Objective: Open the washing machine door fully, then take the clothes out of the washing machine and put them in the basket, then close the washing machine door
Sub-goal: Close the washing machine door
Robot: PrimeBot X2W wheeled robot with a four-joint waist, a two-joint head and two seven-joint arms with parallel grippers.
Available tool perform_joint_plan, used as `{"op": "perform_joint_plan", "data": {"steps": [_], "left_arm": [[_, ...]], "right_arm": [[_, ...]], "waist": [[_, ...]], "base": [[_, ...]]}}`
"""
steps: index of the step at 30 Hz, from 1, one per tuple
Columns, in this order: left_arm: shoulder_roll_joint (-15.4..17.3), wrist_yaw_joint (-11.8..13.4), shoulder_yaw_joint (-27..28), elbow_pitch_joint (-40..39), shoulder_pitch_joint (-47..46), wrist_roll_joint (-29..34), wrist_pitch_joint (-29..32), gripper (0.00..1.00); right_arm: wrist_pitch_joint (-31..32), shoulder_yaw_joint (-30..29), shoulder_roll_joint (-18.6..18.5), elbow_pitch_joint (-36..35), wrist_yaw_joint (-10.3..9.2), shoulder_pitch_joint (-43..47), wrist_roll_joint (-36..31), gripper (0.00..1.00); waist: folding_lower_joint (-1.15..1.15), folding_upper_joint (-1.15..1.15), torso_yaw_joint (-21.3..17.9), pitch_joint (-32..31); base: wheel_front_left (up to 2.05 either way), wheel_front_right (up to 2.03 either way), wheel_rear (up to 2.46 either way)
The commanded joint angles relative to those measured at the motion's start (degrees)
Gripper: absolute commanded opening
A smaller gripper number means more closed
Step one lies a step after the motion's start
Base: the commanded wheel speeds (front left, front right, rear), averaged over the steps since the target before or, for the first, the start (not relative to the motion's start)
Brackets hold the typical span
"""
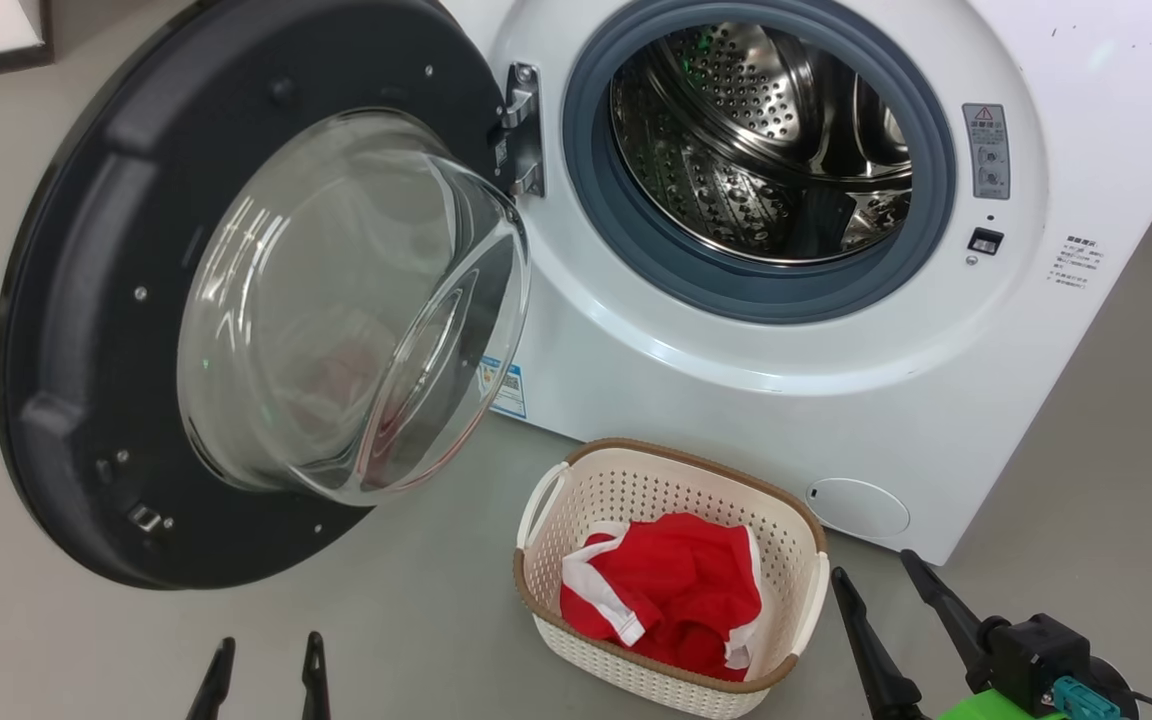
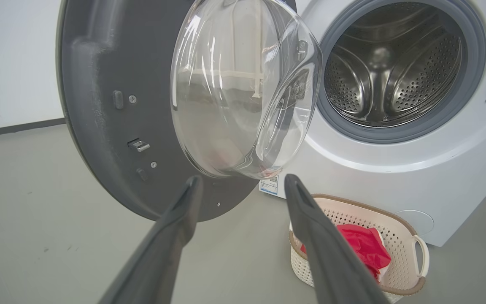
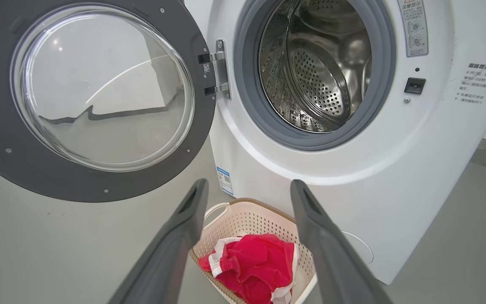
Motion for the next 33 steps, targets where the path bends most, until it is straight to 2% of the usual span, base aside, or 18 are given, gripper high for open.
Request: {"op": "perform_joint_plan", "data": {"steps": [1, 9, 10, 11, 12, 14, 19, 23, 24, 29, 33], "left_arm": [[0.58, 0.21, 1.76, -1.41, -1.27, -0.43, -0.09, 1.00], [0.62, 0.39, 1.48, -1.27, -1.43, -0.72, -0.16, 1.00], [0.62, 0.38, 1.43, -1.23, -1.46, -0.77, -0.20, 0.94], [0.65, 0.37, 1.43, -1.20, -1.48, -0.83, -0.27, 0.67], [0.65, 0.37, 1.43, -1.20, -1.48, -0.83, -0.27, 0.67], [0.69, 0.40, 1.49, -1.11, -1.45, -1.03, -0.33, 0.00], [0.29, -0.05, 1.86, -1.28, -1.43, -2.62, -0.87, 0.00], [-0.87, -2.05, 3.11, -2.81, -1.77, -6.90, -2.44, 0.00], [-2.61, -3.91, 4.78, -4.18, -2.08, -12.32, -3.18, 0.00], [-4.81, -8.43, 10.05, -7.88, -3.60, -26.33, -4.22, 0.00], [-6.05, -11.74, 15.62, -10.51, -6.00, -43.57, -3.73, 0.00]], "right_arm": [[-0.56, 1.52, -0.51, -1.24, 0.36, -1.71, 0.33, 1.00], [-0.74, 1.62, -0.51, -1.12, 0.36, -1.79, 0.39, 1.00], [-0.76, 1.61, -0.51, -1.13, 0.36, -1.80, 0.39, 1.00], [-0.77, 1.61, -0.51, -1.12, 0.36, -1.81, 0.43, 1.00], [-0.77, 1.61, -0.51, -1.12, 0.36, -1.81, 0.43, 1.00], [-0.82, 1.61, -0.51, -1.11, 0.36, -1.83, 0.51, 1.00], [-0.92, 1.62, -0.51, -1.04, 0.36, -1.92, 0.58, 1.00], [-0.92, 1.44, -0.51, -1.07, 0.36, -1.94, 0.44, 1.00], [-0.87, 1.30, -0.51, -1.13, 0.36, -1.90, 0.39, 1.00], [-0.63, 1.08, -0.51, -1.48, 0.36, -1.90, 0.29, 1.00], [-0.54, 0.93, -0.51, -1.79, 0.36, -1.92, 0.23, 1.00]], "waist": [[0.00, 0.00, -0.09, 0.00], [0.00, 0.00, 0.01, 0.04], [0.00, 0.00, 0.06, 0.06], [0.00, 0.00, 0.11, 0.05], [0.00, 0.00, 0.11, 0.05], [0.00, 0.00, 0.23, 0.05], [0.00, 0.00, 0.52, 0.00], [0.00, 0.00, 0.82, -0.05], [0.00, 0.00, 1.01, -0.12], [0.00, 0.00, 1.38, -0.21], [0.00, 0.00, 1.59, -0.22]], "base": [[0.00, 0.00, 0.00], [0.00, 0.00, 0.00], [0.00, 0.00, 0.00], [0.00, 0.00, 0.00], [0.00, 0.00, 0.00], [0.00, 0.00, 0.00], [0.00, 0.00, 0.00], [0.00, 0.00, 0.00], [0.00, 0.00, 0.00], [0.00, 0.00, 0.00], [0.00, 0.00, 0.00]]}}
